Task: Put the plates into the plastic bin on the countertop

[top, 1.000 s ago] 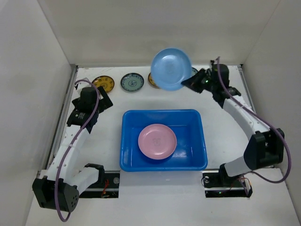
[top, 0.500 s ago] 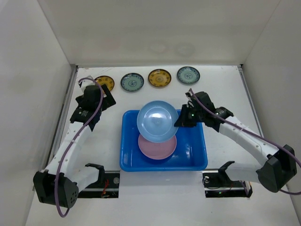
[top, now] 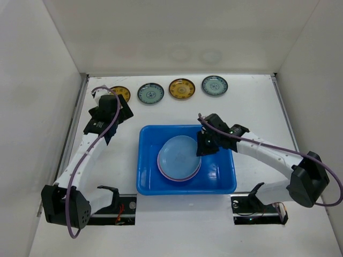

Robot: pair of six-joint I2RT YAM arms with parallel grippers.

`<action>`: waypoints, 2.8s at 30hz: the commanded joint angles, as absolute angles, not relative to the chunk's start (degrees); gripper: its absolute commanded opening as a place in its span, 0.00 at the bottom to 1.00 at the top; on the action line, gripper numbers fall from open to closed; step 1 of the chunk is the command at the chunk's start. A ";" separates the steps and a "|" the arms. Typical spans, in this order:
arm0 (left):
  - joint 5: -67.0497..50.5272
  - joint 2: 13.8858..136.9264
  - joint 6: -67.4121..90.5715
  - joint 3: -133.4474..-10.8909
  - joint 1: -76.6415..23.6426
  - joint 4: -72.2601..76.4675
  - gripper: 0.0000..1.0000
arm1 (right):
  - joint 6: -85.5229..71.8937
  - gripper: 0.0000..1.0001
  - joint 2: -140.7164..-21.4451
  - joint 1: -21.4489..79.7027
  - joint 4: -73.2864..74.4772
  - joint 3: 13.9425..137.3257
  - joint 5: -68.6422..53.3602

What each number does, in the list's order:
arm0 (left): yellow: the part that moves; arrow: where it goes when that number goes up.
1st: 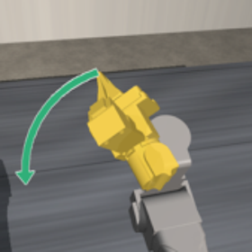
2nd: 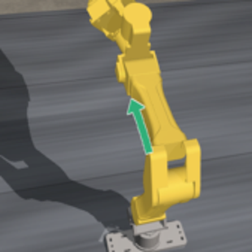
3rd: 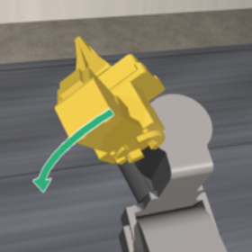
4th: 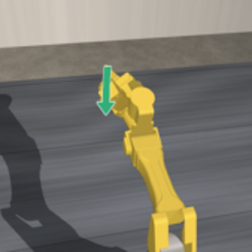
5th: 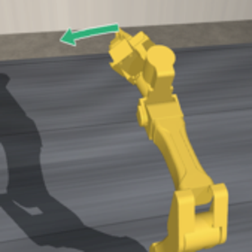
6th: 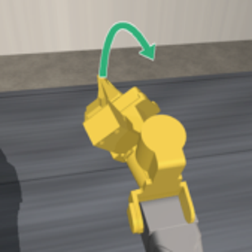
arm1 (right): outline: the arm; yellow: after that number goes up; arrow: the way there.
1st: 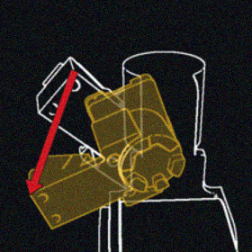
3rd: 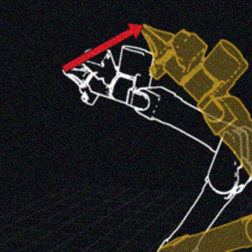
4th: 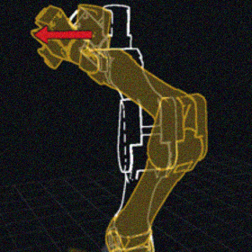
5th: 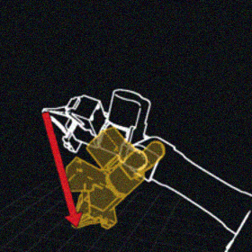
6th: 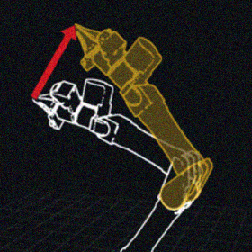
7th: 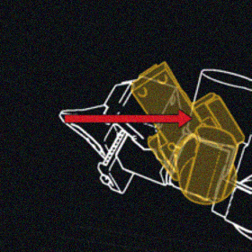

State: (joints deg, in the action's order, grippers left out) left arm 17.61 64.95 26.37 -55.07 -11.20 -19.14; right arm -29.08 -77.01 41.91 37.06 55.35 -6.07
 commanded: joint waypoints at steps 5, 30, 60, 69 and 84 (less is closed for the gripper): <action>18.11 68.11 28.91 -55.28 -10.86 -15.03 1.00 | -25.23 0.67 -77.08 46.44 38.31 60.11 -1.94; -3.24 93.59 58.26 -43.33 9.01 30.04 0.83 | -23.73 0.85 -64.87 43.29 36.30 60.74 1.32; -5.09 121.73 70.31 -64.60 11.03 29.97 0.07 | -26.63 0.83 -61.26 33.35 35.60 58.36 1.58; -8.43 114.19 66.98 -67.58 11.12 28.13 0.00 | -26.89 0.83 -59.15 33.09 35.60 57.39 2.55; -25.30 85.10 45.02 -64.61 -1.78 5.47 0.02 | -26.10 0.85 -52.38 19.04 29.89 50.45 1.06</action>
